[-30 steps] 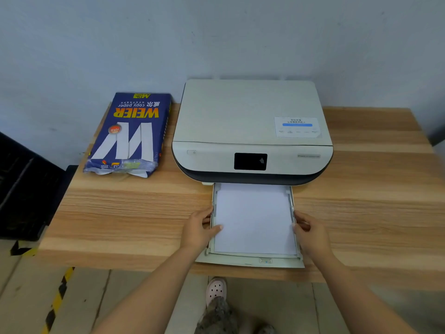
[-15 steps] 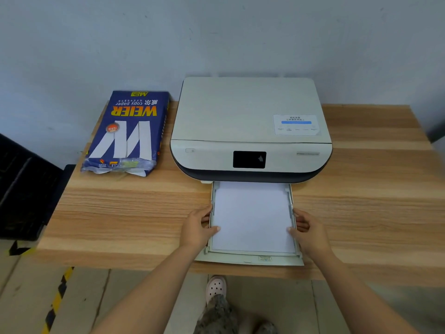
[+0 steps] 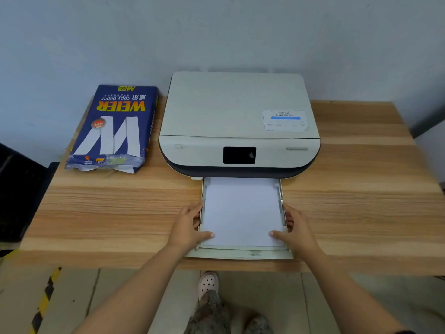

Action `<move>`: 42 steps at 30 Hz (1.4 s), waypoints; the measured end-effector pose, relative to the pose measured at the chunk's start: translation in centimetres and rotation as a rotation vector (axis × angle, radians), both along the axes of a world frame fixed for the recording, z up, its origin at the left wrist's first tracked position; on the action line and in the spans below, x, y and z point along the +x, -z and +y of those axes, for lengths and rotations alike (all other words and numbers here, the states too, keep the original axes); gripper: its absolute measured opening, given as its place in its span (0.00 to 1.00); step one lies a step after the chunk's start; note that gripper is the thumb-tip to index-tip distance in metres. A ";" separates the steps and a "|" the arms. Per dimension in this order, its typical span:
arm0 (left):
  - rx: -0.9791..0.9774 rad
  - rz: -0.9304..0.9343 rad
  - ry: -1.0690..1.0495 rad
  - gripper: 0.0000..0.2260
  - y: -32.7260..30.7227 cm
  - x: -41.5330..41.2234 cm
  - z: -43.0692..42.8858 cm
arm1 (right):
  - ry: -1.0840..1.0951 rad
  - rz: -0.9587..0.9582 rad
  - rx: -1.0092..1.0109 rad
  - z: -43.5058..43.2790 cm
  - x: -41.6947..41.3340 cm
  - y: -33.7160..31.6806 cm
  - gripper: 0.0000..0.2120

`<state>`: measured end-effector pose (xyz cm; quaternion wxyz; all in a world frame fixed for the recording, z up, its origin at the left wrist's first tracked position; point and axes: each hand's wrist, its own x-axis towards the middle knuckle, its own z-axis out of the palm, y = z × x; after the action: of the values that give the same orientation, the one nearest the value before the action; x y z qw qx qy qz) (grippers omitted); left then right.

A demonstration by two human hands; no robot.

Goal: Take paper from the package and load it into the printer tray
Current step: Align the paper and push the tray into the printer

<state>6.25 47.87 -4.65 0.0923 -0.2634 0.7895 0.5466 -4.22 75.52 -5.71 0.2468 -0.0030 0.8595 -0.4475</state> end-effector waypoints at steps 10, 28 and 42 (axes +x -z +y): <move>-0.005 0.028 -0.003 0.40 0.1 0.5 0.2 | 0.021 0.020 -0.051 0.3 0.4 0.2 0.40; 0.002 -0.040 0.067 0.35 0.1 0.0 -0.5 | 0.009 -0.030 -0.071 0.7 -0.2 0.2 0.34; -0.109 -0.047 -0.287 0.07 0.6 -3.4 -0.7 | 0.308 0.023 0.028 -1.3 -2.6 -0.4 0.14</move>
<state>2.86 47.19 -5.24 0.0173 -0.3907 0.7699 0.5043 -6.84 74.27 -5.31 0.1653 0.1273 0.8588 -0.4679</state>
